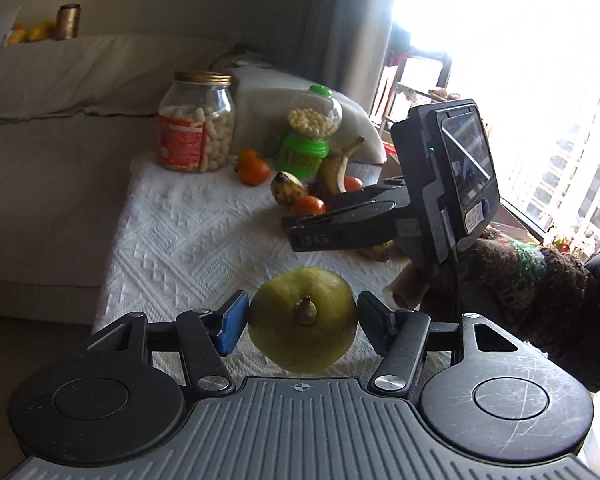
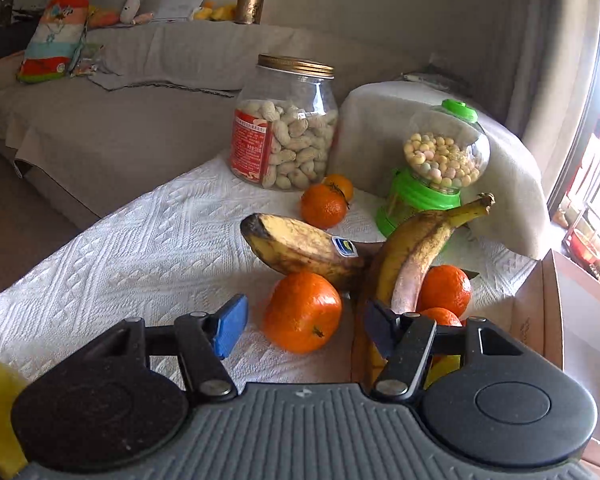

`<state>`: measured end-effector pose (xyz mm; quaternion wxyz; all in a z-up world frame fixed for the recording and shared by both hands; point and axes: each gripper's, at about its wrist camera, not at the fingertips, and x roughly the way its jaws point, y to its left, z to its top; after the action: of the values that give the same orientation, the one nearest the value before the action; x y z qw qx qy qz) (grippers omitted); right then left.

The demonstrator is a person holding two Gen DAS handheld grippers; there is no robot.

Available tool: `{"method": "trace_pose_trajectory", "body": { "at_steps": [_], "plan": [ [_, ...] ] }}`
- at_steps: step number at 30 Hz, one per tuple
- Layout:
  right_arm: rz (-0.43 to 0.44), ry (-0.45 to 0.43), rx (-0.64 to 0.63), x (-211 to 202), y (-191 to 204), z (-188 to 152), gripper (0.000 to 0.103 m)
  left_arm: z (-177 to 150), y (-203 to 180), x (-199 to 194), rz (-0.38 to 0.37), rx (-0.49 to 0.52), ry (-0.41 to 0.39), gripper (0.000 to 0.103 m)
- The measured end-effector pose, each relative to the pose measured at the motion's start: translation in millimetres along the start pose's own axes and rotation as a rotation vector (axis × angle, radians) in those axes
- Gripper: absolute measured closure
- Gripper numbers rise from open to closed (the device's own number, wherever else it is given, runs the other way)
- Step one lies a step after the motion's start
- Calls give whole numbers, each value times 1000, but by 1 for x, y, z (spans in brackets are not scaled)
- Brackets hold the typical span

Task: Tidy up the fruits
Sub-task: 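Grasp a tangerine with the right gripper while the left gripper holds the pear, then lower the pear into the pink box with the left gripper while the right carries the tangerine over it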

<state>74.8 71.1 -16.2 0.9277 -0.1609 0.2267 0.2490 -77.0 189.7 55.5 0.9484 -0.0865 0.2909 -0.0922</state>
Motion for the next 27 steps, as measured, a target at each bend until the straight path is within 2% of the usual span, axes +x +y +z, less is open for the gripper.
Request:
{"method": "trace_pose_trajectory", "body": {
  "at_steps": [3,6,8,11,12,15,18,20,24,27],
  "plan": [
    [-20,33,-42,9,7,1,56,2,1,-9,26,-37,13,37],
    [-31,51,-53,7,10,3,57,3,-7,-21,64,-33,8,37],
    [0,43,-16,-7,3,4,57,3,-16,-26,92,-20,-14,37],
    [13,-46,22,-53,-15,-1,57,8,-40,-24,92,-14,-31,37],
    [15,-86,50,-79,-28,-8,57,11,-48,-22,81,-11,-33,37],
    [17,-158,117,-141,-73,-32,57,32,-88,-7,17,1,-55,37],
    [-46,-218,167,-194,-124,-67,57,57,-128,13,-69,3,-79,37],
    [-95,-244,196,-214,-153,-87,57,74,-155,36,-105,18,-100,37],
    [-172,-291,257,-229,-200,-118,57,97,-188,100,-146,59,-117,37],
    [-197,-310,290,-216,-229,-130,57,114,-194,156,-179,74,-69,37]
  ]
}}
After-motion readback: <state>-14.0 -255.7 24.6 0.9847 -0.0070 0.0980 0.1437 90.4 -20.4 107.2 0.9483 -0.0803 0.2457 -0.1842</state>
